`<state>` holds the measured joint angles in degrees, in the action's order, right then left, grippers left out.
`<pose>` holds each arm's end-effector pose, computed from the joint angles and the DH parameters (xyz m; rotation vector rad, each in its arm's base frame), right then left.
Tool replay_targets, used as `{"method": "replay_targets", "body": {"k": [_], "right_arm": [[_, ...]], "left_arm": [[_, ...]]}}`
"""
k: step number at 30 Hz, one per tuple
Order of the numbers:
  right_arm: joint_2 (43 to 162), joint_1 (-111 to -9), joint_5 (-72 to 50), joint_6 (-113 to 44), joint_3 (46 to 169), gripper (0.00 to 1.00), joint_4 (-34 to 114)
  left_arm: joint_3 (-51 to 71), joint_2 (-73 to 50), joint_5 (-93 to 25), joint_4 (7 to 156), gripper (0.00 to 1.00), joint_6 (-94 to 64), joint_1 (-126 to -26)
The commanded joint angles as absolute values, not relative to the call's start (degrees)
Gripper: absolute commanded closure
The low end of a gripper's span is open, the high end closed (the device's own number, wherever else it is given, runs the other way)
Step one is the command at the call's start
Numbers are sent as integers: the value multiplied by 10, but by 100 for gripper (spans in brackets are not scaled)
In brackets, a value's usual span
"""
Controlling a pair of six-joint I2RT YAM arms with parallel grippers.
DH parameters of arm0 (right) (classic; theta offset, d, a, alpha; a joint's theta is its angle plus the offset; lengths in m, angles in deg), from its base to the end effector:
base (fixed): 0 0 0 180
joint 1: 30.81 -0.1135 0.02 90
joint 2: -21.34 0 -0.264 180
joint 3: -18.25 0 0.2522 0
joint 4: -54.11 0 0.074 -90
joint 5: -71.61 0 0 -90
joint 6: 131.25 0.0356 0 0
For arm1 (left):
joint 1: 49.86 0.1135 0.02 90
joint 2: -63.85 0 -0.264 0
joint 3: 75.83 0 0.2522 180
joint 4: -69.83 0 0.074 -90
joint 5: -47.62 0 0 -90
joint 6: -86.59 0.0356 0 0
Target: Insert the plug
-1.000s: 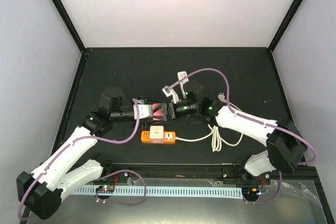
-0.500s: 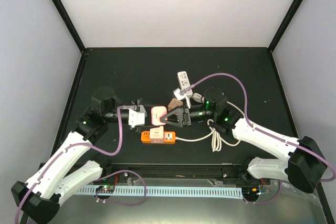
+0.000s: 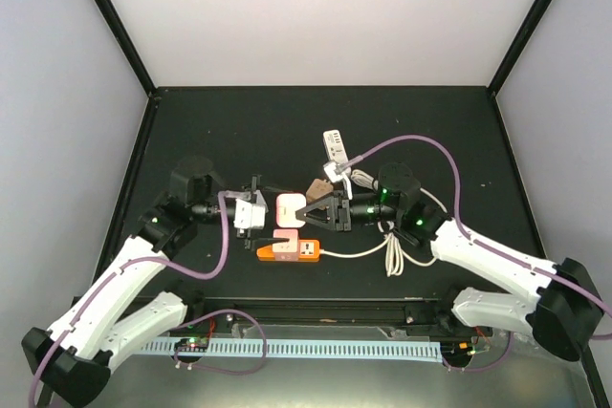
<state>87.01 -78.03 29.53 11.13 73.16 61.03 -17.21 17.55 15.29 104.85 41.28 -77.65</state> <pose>0.1549 0.2063 0.3004 -0.6995 1.9233 1.8919 0.1362 -0.1058 0.3223 1.5377 1.0229 -0.7747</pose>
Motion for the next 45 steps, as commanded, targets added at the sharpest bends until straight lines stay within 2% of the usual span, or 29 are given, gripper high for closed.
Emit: {"method": "replay_targets", "body": {"k": [1,7,9,15,18,22,25,28,30,31,32,34,35,37,39,41,44,45], "right_arm": [[813,-779,168,-56,761,99,464],[764,-798,68,-173,748,99,419],[765,-825,43,-211,762,99,404],[791,-875,-1,-272,813,99,357],[788,-884,-4,-288,816,99,354],[793,-907,-22,-315,822,99,345],[806,-918,-28,-321,835,99,332],[813,-927,-33,-324,845,99,324],[813,-930,-36,-326,847,99,324],[813,-931,-38,-327,847,99,324],[812,-933,-40,-327,847,99,324],[813,-935,-44,-326,848,99,323],[814,-934,-46,-324,848,96,323],[812,-935,-50,-317,847,65,322],[807,-935,-55,-301,848,46,322],[798,-933,-83,-277,854,21,313],[777,-913,-63,-220,852,7,320],[769,-903,-48,-198,847,6,327]], "left_arm": [[-126,145,143,1157,1,366,-761],[-96,116,211,1268,1,382,-726],[-103,109,237,1261,2,370,-725],[-85,81,290,1270,11,330,-724],[-68,66,292,1307,22,350,-724],[-56,51,299,1336,42,366,-721],[-51,41,307,1350,48,379,-720],[-49,35,307,1358,66,393,-720],[-47,30,303,1372,81,411,-720],[-45,28,300,1378,92,417,-720],[-42,26,293,1384,98,420,-720],[-34,21,286,1404,98,438,-719],[-30,20,281,1413,98,448,-719],[-22,21,264,1416,99,465,-719],[-22,33,236,1386,99,467,-719],[-24,51,173,1330,99,465,-719],[-47,95,35,1217,98,494,-721],[-60,111,-13,1180,99,522,-722]]}}
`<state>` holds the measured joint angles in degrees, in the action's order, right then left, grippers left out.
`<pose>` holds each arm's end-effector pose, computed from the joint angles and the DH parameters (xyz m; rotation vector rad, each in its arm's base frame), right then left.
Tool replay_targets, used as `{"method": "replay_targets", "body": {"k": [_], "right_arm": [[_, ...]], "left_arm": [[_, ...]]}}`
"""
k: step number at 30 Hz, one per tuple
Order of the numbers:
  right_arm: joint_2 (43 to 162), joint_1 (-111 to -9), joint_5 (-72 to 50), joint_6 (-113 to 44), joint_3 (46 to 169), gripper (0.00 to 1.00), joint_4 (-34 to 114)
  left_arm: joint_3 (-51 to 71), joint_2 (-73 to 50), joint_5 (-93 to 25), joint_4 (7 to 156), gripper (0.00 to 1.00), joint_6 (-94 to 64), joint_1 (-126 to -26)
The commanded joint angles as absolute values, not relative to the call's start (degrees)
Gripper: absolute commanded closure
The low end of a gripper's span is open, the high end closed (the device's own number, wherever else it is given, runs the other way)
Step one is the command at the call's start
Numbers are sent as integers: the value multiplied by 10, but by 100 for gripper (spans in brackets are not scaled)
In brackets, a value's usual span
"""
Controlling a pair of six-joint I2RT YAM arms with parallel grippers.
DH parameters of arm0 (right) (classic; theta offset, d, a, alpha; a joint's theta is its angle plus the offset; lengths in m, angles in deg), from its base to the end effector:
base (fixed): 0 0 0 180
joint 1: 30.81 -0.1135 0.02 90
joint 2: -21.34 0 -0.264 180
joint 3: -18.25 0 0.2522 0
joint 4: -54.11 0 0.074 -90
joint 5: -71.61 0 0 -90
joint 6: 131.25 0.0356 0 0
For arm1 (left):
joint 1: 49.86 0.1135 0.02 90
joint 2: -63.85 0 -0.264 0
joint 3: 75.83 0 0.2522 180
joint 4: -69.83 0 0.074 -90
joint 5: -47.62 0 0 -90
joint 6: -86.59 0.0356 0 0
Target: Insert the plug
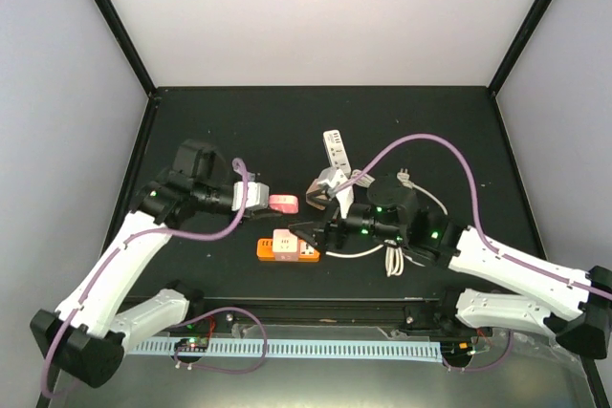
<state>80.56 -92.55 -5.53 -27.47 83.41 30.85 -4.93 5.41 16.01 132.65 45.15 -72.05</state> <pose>0.1064 0.2147 0.3340 -0.9717 1.7735 1.0874 0.1619 -0.0988 0.3215 1.5491 1.4566 -0.9627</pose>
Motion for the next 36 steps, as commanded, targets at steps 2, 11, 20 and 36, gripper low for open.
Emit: {"method": "replay_targets", "body": {"k": [2,11,20,36], "right_arm": [[757,-884,-22,-155,839,5,339],[853,-789,133,-2,858,21,390],[940,-788,225,13,912,29,421],[906,-788,284,-25,865,33,468]], "left_arm": [[-91,140,-98,1105,98,590,-728],[-147,163,-327,956,98,869,-739],[-277,309,-248,830,98,1133,-733],[-401,415,2,626,98,1194,-735]]}}
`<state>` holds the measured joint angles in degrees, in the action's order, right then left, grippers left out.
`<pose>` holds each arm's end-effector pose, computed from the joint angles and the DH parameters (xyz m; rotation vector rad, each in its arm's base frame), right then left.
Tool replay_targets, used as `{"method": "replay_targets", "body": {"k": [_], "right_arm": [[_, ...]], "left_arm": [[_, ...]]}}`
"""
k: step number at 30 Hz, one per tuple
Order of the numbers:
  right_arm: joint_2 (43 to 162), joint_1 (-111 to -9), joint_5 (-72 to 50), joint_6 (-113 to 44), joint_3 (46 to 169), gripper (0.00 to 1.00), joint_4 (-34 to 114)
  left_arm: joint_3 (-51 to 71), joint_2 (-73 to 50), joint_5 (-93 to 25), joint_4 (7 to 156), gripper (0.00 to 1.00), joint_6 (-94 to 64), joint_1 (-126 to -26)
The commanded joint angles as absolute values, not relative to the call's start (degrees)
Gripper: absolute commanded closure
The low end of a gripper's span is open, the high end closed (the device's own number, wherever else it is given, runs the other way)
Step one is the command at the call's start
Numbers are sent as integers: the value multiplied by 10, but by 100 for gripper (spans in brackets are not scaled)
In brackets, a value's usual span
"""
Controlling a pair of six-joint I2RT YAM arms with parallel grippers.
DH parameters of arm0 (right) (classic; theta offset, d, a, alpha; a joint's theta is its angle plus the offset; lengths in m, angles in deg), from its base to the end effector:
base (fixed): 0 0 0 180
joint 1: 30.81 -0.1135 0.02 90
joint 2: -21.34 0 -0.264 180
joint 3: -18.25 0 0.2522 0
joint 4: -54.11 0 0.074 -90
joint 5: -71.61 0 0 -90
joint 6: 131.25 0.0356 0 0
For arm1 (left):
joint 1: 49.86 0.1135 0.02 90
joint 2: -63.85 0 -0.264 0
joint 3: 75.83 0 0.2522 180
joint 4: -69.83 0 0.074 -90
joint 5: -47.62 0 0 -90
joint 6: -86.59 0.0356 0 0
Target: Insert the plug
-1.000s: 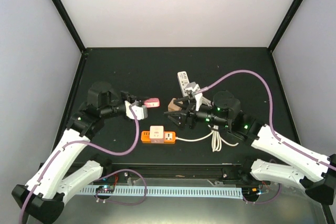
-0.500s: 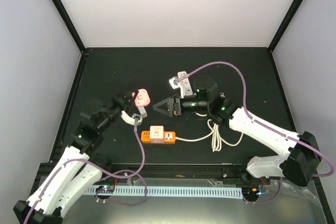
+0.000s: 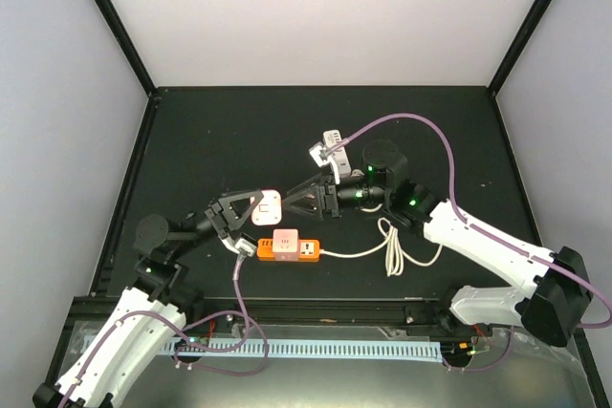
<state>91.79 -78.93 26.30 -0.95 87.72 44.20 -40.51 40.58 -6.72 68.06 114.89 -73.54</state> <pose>0.1692 0.2262 0.3392 -0.8035 1.9243 1.7190 0.1053 -0.0688 0.2950 1.4415 -0.0831 0.9614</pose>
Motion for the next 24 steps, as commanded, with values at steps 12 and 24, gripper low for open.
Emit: {"method": "replay_targets", "body": {"k": [12,24], "right_arm": [[945,-807,321,17,864,48,559],[973,-819,341,60,884,86,610]], "left_arm": [[-401,408,-7,615,98,1196,-735],[-399,399,-36,648,98,1195,-735]]}}
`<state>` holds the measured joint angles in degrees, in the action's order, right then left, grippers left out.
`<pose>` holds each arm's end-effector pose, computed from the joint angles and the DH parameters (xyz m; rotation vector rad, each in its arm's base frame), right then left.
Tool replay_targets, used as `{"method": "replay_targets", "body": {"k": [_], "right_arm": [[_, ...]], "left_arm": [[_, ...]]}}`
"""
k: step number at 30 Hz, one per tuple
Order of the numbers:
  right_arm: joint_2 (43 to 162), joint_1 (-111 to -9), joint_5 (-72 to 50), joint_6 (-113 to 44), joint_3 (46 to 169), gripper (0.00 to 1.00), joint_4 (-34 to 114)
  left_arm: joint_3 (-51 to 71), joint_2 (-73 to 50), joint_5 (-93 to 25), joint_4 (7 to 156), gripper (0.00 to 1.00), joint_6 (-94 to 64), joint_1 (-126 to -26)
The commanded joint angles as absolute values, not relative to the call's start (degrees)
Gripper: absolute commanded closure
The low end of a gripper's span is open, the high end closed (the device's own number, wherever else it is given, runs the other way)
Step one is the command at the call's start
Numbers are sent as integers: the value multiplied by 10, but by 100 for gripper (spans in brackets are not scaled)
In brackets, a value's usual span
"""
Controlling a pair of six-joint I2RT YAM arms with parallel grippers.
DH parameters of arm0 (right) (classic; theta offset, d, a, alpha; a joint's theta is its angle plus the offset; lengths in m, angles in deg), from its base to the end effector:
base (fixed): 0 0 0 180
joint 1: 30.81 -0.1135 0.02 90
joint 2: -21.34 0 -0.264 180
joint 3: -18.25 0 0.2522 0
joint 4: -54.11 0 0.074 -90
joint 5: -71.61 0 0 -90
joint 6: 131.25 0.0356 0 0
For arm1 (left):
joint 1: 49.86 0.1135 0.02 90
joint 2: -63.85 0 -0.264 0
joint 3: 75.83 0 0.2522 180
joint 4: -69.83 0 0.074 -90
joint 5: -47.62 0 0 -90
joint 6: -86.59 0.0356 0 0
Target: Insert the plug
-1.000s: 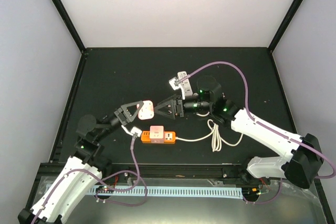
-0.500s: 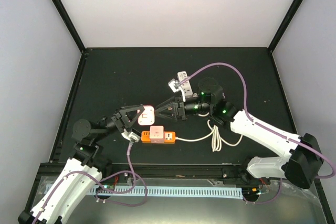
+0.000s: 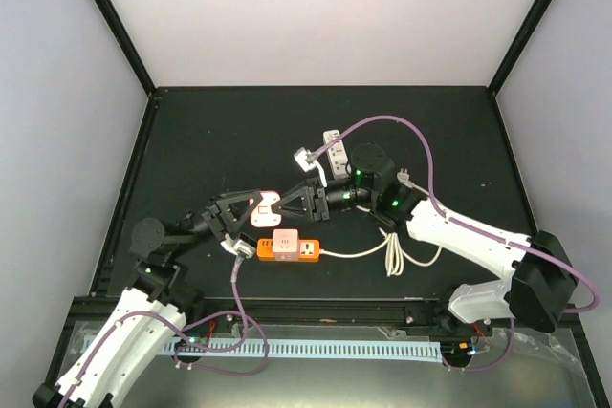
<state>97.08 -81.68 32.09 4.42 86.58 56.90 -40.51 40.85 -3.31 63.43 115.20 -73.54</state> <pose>0.1689 0.2511 0.3291 -0.9042 1.8455 1.8887 0.1006 -0.0686 0.3031 1.3739 -0.1802 0.9785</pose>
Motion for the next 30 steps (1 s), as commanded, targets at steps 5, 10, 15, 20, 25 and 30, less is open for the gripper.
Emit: {"method": "replay_targets", "body": {"k": [5,10,15,20,25,30], "right_arm": [[970,-813,301,0,905,99,522],[927,-789,160,-80,903,99,413],[895,-789,79,-124,886,99,392],[890,-790,84,-130,875,99,414],[877,-794,77,-141,858,99,426],[873,-802,72,-155,851,99,425]], "left_arm": [[-348,382,-138,804,22,1143,-738],[-124,281,-317,1145,1,786,-742],[2,212,-249,1423,1,575,-721],[93,127,-101,1487,1,356,-717],[71,125,18,1385,3,211,-709],[-1,128,67,1269,17,113,-707]]}}
